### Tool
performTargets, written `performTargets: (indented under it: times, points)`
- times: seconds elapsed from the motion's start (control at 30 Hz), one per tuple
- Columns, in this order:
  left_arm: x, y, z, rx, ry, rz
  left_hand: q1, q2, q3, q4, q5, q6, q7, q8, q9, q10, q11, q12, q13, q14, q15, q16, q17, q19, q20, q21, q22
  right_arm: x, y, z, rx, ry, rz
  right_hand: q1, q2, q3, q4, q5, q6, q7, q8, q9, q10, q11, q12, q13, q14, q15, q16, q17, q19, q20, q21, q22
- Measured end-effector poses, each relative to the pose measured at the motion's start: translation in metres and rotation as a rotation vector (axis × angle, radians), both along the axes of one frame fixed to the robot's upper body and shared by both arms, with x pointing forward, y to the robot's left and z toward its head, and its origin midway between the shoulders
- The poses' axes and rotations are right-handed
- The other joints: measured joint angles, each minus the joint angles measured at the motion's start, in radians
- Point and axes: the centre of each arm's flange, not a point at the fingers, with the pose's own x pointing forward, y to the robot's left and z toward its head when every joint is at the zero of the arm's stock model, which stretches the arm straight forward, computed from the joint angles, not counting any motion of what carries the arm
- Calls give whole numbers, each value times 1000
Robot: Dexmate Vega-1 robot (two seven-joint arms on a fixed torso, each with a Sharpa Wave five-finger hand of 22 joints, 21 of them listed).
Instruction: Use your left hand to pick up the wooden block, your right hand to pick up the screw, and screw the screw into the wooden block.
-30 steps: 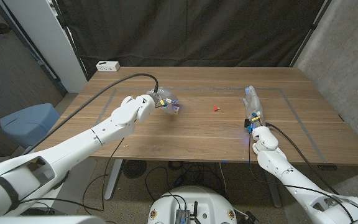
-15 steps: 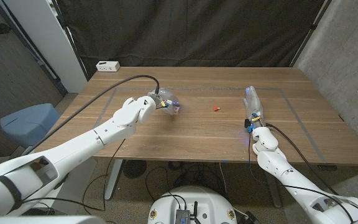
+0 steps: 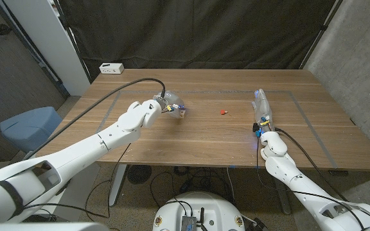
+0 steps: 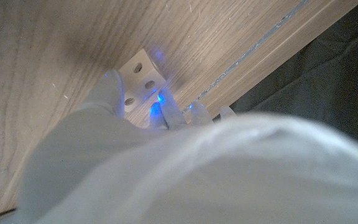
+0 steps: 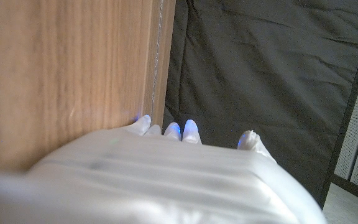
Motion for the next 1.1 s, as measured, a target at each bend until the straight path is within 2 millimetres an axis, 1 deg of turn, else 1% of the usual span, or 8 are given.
performTargets:
  times: [0.17,0.23,0.3,0.47,0.67,0.83,0.87,1.1]
  points:
    - [1,0,-1,5,-6,4,6,-2,-2,2,0,19,-2,0,0,18,-7,7,4,12,-3,0,0,9,2,0,0,0,-1,-2,5,1,-3,0,0,0,0,0,3,-2,0,0,3,-3,0,0,0,0,0,0,0,0,0,0]
    - [2,0,-2,7,-7,6,9,1,-5,3,0,27,-2,0,0,21,-11,11,5,19,-3,0,0,14,-3,0,0,0,-1,-2,7,1,-4,0,0,0,0,0,2,-2,0,0,3,-3,0,0,0,0,0,0,0,0,0,0]
    - [2,0,-2,8,-8,6,10,1,-8,0,0,27,-2,0,0,27,-5,12,9,24,-2,0,0,17,0,0,0,0,-1,-3,8,2,-5,0,0,0,0,0,2,-2,0,0,3,-3,0,0,0,0,0,0,0,0,0,0]
    - [4,-1,-3,10,-11,4,24,-5,-8,0,0,37,-6,0,0,32,-11,12,9,31,-1,6,0,23,-5,0,0,0,-1,-4,10,2,-6,0,0,0,0,0,2,-2,0,0,3,-3,0,0,0,0,0,0,0,0,0,0]
    - [4,-3,-3,14,-14,-4,33,4,-8,0,0,55,-19,0,0,44,-23,14,14,37,-5,6,0,32,-8,0,0,-1,-2,-5,12,3,-8,0,0,0,0,0,2,-2,0,0,3,-3,0,0,0,0,0,0,0,0,0,0]
    - [5,-5,-4,17,-15,-12,41,4,-13,-5,0,80,-45,8,0,58,-28,19,18,47,-3,6,0,39,-14,0,0,-1,-2,-6,15,3,-11,0,0,0,0,0,2,-2,0,0,3,-3,0,0,0,0,0,0,0,0,0,0]
    - [5,-5,-5,17,-17,-14,46,-1,-13,-5,0,83,-45,8,0,62,-30,21,18,52,-3,6,0,39,-14,0,0,-2,-3,-7,16,3,-12,0,0,0,0,0,2,-2,0,0,3,-3,0,0,0,0,0,0,0,0,0,0]
    - [5,-7,-5,18,-21,-21,58,8,-17,0,0,123,-52,8,0,89,-32,34,28,73,-5,6,0,59,-23,-4,0,-3,-3,-9,21,3,-16,0,0,0,0,0,2,-2,0,0,3,-3,0,0,0,0,0,0,0,0,0,0]
